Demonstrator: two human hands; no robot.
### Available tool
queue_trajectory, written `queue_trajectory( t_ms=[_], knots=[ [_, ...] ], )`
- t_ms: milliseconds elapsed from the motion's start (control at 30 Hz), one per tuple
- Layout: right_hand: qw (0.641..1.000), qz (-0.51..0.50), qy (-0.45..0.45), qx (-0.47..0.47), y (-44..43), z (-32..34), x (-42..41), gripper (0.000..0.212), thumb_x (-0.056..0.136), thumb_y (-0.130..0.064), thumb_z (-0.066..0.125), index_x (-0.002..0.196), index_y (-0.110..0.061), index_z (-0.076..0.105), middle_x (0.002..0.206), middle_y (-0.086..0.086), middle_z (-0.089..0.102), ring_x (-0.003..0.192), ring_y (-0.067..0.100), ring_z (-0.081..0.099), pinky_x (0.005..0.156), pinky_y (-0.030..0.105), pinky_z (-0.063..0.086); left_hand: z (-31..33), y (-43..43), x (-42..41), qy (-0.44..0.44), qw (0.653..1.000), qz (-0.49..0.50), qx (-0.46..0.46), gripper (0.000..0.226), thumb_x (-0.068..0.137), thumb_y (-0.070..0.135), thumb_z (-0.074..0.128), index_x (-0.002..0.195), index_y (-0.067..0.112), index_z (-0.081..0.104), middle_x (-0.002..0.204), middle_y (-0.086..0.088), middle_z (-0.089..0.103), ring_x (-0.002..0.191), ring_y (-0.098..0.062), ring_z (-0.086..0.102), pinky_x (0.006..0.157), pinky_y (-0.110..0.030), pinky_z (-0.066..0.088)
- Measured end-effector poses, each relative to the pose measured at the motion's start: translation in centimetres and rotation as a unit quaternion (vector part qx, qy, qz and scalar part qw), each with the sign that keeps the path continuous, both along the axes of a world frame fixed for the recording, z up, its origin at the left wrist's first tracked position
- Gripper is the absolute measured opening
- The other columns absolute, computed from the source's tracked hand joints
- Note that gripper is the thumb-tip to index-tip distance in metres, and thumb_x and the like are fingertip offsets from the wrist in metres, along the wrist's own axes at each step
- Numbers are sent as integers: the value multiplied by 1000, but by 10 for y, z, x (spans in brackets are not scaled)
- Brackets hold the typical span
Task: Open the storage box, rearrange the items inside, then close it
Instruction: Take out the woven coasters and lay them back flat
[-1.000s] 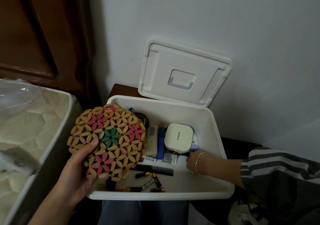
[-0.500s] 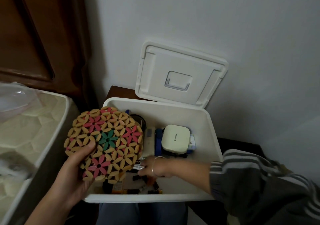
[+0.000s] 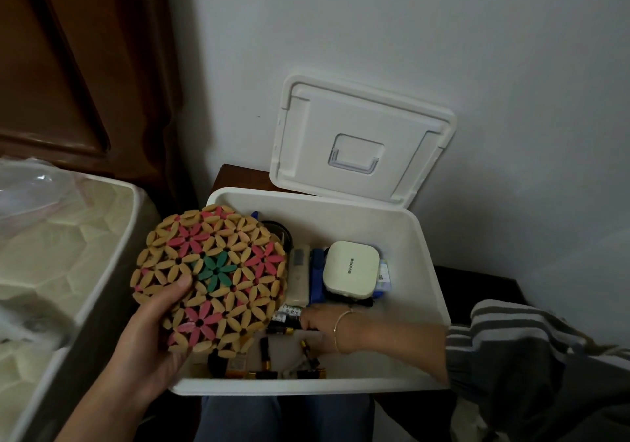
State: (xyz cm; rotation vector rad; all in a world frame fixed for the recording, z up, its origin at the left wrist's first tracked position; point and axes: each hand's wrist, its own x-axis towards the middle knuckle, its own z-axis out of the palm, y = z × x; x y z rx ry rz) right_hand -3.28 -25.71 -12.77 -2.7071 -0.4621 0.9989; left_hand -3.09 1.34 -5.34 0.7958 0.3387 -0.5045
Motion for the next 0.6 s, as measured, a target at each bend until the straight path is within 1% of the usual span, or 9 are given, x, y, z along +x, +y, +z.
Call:
queue_trajectory(
  t_ms=[67, 100, 167, 267, 367, 433, 467, 533, 600],
  knots=[
    [995, 69, 0, -68, -3, -7, -8, 60, 77, -32, 74, 120, -3, 44, 118, 21, 53, 98, 35, 57, 78, 37, 48, 0, 0, 0, 0, 1000, 0, 0, 41, 76, 23, 58, 116, 16, 61, 108, -16, 73, 92, -33, 72, 61, -42, 60],
    [991, 99, -5, -87, -5, -12, -10, 69, 76, -34, 75, 126, -3, 39, 120, 21, 51, 101, 37, 56, 81, 40, 48, 0, 0, 0, 2, 1000, 1, -1, 41, 75, 23, 58, 116, 16, 61, 108, -16, 73, 92, -33, 72, 60, -42, 60],
    [986, 133, -21, -101, -4, -20, -12, 76, 76, -37, 74, 131, -5, 32, 123, 22, 48, 102, 39, 56, 82, 43, 48, 0, 0, -1, 4, 1000, 2, -2, 41, 75, 23, 58, 115, 15, 62, 108, -16, 73, 91, -33, 73, 59, -42, 60],
    [985, 141, -38, -95, 0, -31, -10, 70, 77, -35, 74, 127, -6, 33, 115, 23, 52, 95, 40, 58, 76, 43, 49, 0, 0, -2, 3, 1000, 2, 4, 44, 76, 23, 58, 119, 15, 60, 110, -17, 72, 93, -34, 72, 61, -42, 60],
    [984, 140, -64, -85, 5, -41, -8, 51, 86, -24, 65, 122, -3, 36, 105, 24, 58, 88, 41, 61, 71, 44, 50, -2, 1, -1, 5, 1000, 4, 5, 42, 76, 23, 58, 117, 15, 61, 110, -17, 72, 93, -34, 72, 61, -42, 60],
    [984, 124, -91, -90, 8, -44, -5, 38, 92, -15, 55, 124, 0, 38, 108, 25, 58, 92, 41, 61, 73, 45, 50, -3, 2, -1, 8, 1000, 5, 6, 39, 75, 23, 59, 113, 15, 64, 109, -17, 73, 92, -34, 72, 60, -43, 60],
    [983, 114, -102, -97, 9, -44, -2, 35, 95, -15, 50, 125, 0, 40, 111, 25, 58, 95, 41, 61, 75, 45, 49, -4, 2, 0, 8, 1000, 5, 6, 38, 75, 23, 59, 111, 16, 65, 108, -17, 73, 92, -34, 72, 60, -43, 60],
    [984, 84, -116, -103, 12, -37, 3, 38, 97, -25, 47, 127, -2, 43, 115, 23, 59, 99, 40, 61, 78, 44, 49, -5, 1, 0, 7, 1000, 2, 5, 34, 75, 23, 58, 107, 16, 68, 108, -17, 73, 92, -34, 72, 60, -43, 60],
    [987, 57, -121, -92, 11, -23, 6, 43, 95, -35, 49, 125, -3, 47, 115, 22, 60, 99, 38, 61, 78, 42, 49, -5, 1, 0, 6, 1000, -1, 12, 34, 76, 23, 59, 107, 16, 68, 110, -18, 72, 94, -35, 72, 61, -43, 60]
  ],
)
